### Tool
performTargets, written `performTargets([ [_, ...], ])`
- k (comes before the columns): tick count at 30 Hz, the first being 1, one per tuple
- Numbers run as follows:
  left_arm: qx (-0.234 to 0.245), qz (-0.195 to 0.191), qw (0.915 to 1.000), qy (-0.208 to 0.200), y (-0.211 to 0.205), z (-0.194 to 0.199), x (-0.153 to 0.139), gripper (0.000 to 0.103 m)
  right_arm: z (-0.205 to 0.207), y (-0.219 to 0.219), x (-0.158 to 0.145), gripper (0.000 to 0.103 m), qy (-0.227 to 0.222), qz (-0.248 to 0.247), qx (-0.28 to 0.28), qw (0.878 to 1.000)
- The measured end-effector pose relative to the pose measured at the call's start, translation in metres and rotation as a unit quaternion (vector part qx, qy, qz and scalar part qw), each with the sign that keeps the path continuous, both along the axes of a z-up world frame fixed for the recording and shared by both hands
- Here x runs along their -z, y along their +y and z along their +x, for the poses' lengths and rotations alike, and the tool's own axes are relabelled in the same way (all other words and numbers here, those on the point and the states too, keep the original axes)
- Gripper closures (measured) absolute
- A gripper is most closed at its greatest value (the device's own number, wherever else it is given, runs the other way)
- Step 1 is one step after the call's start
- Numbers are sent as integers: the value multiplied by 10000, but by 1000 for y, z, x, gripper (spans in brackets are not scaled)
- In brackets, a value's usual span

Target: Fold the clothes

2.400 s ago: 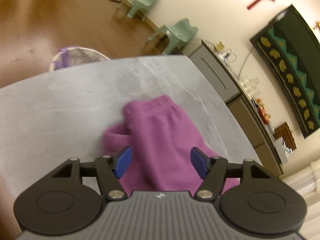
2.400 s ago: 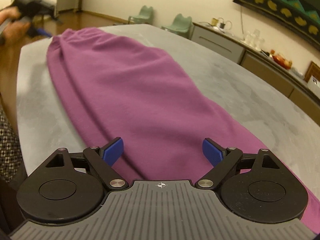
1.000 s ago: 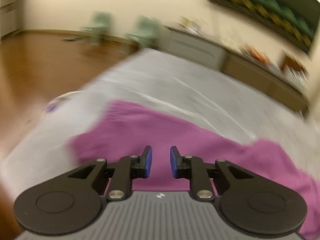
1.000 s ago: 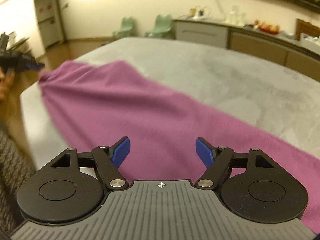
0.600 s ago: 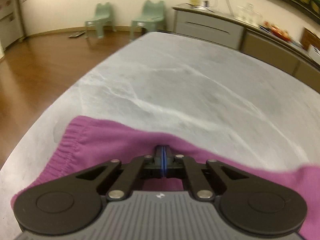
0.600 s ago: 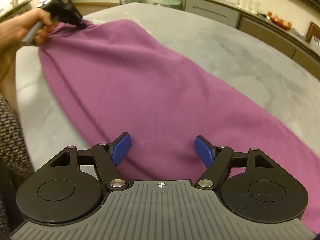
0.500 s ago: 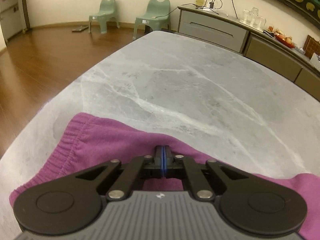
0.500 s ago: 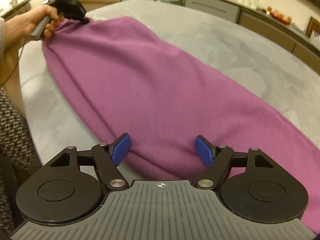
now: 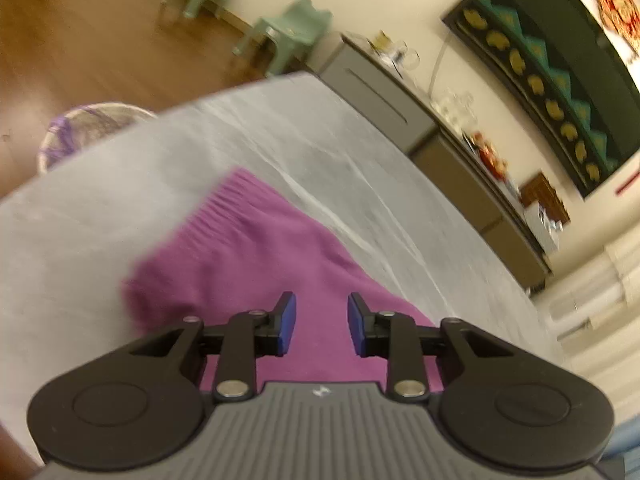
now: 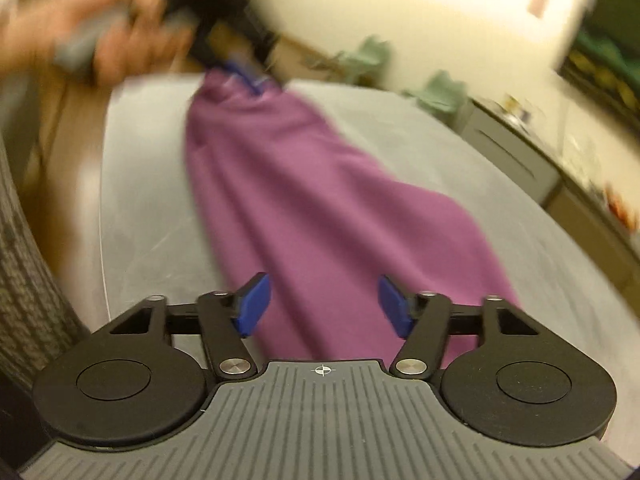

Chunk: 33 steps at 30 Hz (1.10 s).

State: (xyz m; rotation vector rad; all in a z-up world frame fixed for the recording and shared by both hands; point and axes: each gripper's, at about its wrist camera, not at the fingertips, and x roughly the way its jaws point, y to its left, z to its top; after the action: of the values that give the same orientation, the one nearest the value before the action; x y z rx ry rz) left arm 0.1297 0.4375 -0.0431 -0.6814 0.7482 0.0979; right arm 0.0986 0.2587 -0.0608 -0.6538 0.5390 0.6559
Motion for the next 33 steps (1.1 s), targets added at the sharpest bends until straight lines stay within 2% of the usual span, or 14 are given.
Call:
performTargets([
  [3,-189,-57,9998,-15,19,-8,2,72,2,19,16,51,-329,-485,95,9982],
  [5,-211,-222,9995,-2,27,-9,5,72,5,23,18,60,-415,-641,203,9969],
  [7,-135,-328,9994,-13,28,-6,6,71,10,24,16,84,-362,-834,326,9953],
  [10,55,-354,9993,-64,22,-3,4,68,11,33,18,85,-444,-1133,333,9920],
  [11,80,-280,9995,-90,19,-4,2,67,13,36,20,91,-423,-1180,292,9917],
  [12,103,-202,9997,-116,15,-5,-1,67,14,39,21,103,-402,-1228,252,9913],
  [17,63,198,9990,-400,9,-18,-14,62,-20,26,-8,103,-512,-1007,173,9934],
  [19,163,240,9993,-233,3,-9,-8,62,-38,20,-12,103,-461,-1043,78,9934],
  [24,449,620,9964,371,-18,18,21,62,-38,17,17,103,-249,-1228,6,9921],
  [26,356,882,9945,450,-18,24,29,66,-37,11,6,95,69,-962,-99,9953],
  [27,213,935,9943,471,-15,26,29,67,-35,6,-4,84,245,-769,-167,9966],
  [28,160,892,9952,378,-12,27,27,67,-30,0,-18,65,389,-540,-234,9975],
  [30,191,884,9958,116,-11,32,15,66,-17,-14,-49,48,606,-13,-277,9978],
  [33,456,876,9951,-28,-16,48,6,63,42,-32,-89,43,600,943,340,9932],
])
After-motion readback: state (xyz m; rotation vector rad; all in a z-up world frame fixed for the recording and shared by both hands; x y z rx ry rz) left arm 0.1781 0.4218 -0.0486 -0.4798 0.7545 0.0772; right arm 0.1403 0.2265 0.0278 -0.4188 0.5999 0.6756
